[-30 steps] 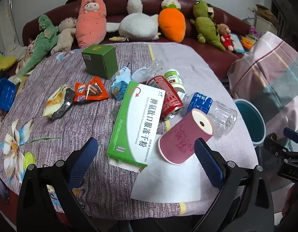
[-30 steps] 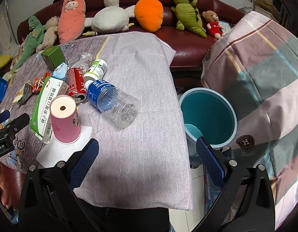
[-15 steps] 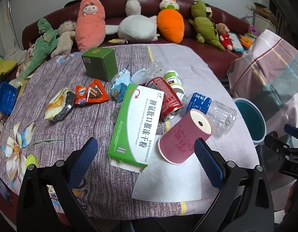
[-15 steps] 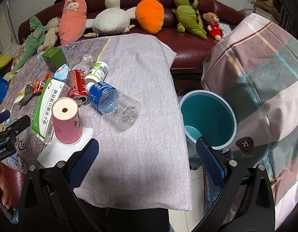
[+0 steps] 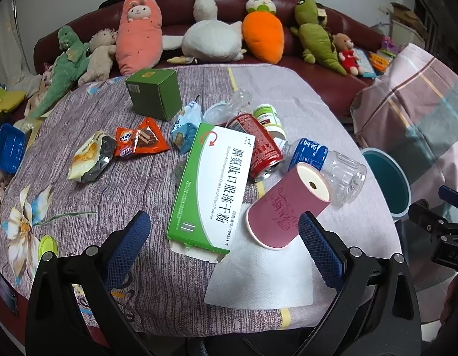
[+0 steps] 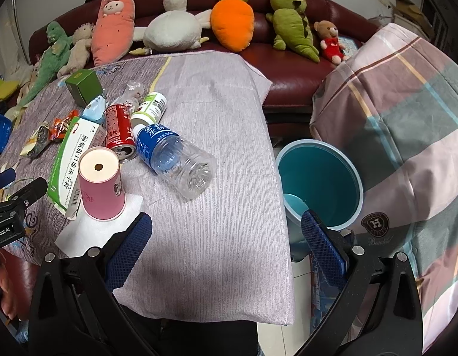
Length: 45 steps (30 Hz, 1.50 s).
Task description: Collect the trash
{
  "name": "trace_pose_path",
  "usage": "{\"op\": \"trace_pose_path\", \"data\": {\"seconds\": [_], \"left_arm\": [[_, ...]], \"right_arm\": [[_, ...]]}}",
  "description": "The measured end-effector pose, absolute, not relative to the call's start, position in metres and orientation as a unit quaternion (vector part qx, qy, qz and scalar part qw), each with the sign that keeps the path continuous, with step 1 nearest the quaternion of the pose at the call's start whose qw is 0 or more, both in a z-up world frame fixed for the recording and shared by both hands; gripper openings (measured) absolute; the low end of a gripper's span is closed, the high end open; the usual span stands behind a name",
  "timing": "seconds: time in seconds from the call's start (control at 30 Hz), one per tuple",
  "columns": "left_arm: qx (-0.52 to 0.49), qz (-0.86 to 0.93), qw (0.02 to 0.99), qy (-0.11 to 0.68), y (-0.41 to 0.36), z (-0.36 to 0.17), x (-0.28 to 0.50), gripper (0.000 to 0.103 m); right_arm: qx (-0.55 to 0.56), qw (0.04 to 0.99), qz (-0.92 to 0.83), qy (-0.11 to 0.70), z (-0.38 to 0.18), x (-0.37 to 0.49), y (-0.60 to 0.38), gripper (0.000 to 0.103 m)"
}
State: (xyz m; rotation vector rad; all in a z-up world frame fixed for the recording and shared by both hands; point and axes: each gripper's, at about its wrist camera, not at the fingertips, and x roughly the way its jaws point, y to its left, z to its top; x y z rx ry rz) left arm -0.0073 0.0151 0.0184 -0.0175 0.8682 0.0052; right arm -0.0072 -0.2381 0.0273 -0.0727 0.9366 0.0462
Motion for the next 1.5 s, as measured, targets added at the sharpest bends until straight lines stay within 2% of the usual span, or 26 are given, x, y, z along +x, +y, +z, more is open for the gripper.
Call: {"op": "trace_pose_path", "data": {"seconds": [0.57, 1.13, 1.17, 1.2, 1.23, 1.5], "left_arm": [[-0.006, 0.01, 0.9, 0.436, 0.042, -0.003, 0.006, 0.099], [0.054, -0.05, 0.851, 0.52, 0.038, -0.062, 0.086, 0.099], [0.054, -0.048, 0.852, 0.519, 0.038, -0.064, 0.09, 0.098], [0.051, -0.048, 0.853, 0.517, 0.039, -0.065, 0.091, 0.093], [0.046, -0.053, 0.853, 0.518, 0.041, -0.065, 0.092, 0.078], [0.029, -0.065, 0.85, 0.521, 0.058, -0.064, 0.091, 0.077]], "right_arm": [[-0.058, 0.887, 0.029, 0.457, 0.02, 0.004, -0.23, 0.097], [-0.057, 0.873, 0.053, 0.481, 0.004, 0.041, -0.238, 0.097], [-0.063, 0.872, 0.057, 0.481, 0.005, 0.044, -0.236, 0.097], [-0.069, 0.871, 0.064, 0.482, 0.006, 0.048, -0.234, 0.097], [-0.076, 0.869, 0.073, 0.484, 0.007, 0.053, -0.231, 0.097], [-0.138, 0.827, 0.146, 0.526, -0.003, 0.105, -0.199, 0.097]]}}
